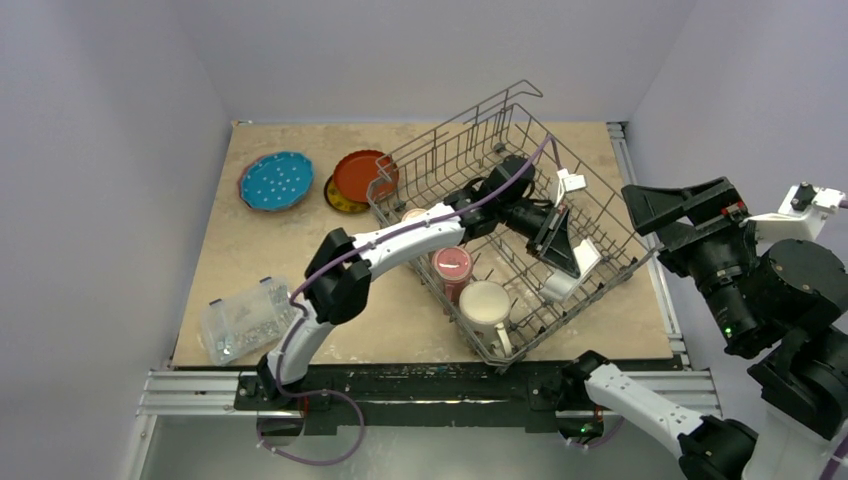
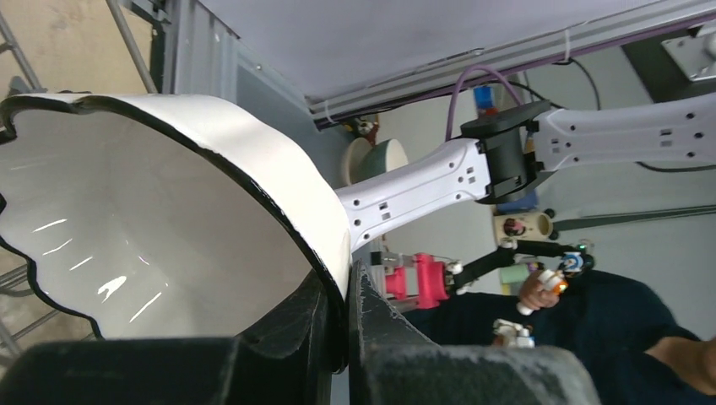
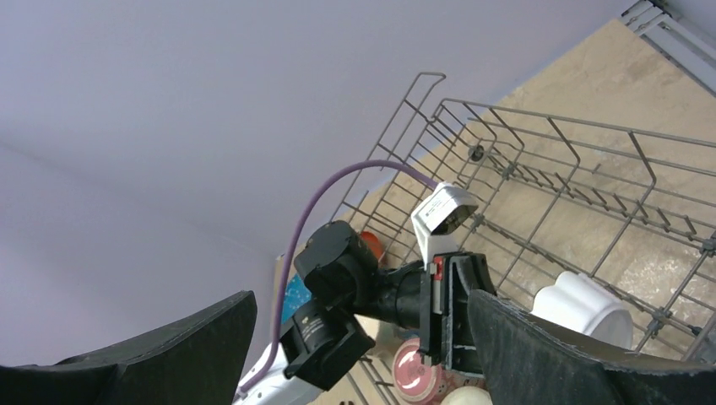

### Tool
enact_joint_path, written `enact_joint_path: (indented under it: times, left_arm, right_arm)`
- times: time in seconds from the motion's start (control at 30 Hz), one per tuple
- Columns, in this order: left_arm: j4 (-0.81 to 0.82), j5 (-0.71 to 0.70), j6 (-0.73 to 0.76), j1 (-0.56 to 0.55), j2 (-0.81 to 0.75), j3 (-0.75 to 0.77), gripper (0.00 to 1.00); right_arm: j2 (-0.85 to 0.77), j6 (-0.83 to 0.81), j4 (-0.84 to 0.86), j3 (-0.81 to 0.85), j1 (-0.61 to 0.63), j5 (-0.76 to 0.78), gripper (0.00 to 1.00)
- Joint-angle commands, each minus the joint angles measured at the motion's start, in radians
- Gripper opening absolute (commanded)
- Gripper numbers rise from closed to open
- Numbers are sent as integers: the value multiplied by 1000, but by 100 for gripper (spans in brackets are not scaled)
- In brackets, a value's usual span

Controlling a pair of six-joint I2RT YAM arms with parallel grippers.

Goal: Load the mixed dishes into the dish rack

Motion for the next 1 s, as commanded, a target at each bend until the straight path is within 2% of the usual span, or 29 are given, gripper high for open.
enact_joint_path:
  times: [0.0,0.13,0.27,0.5,0.97]
  left_arm:
    - [268,133,-256,6,41,166,0]
    - [342,158,-373,12,101,206,0]
    - [328,180,-412,28,139,223,0]
    - [420,210,-545,48,208,249,0]
    - [367,241,-534,83,312,297,0]
  right_arm:
    - [25,-12,23,-13,2,-4,98]
    - [24,-11,10,-11,3,-7,98]
    - [21,-11,1,-9,3,-2,98]
    - [22,-10,-1,-18,3,-8,98]
    - [34,-15,0,-32,2,-18,98]
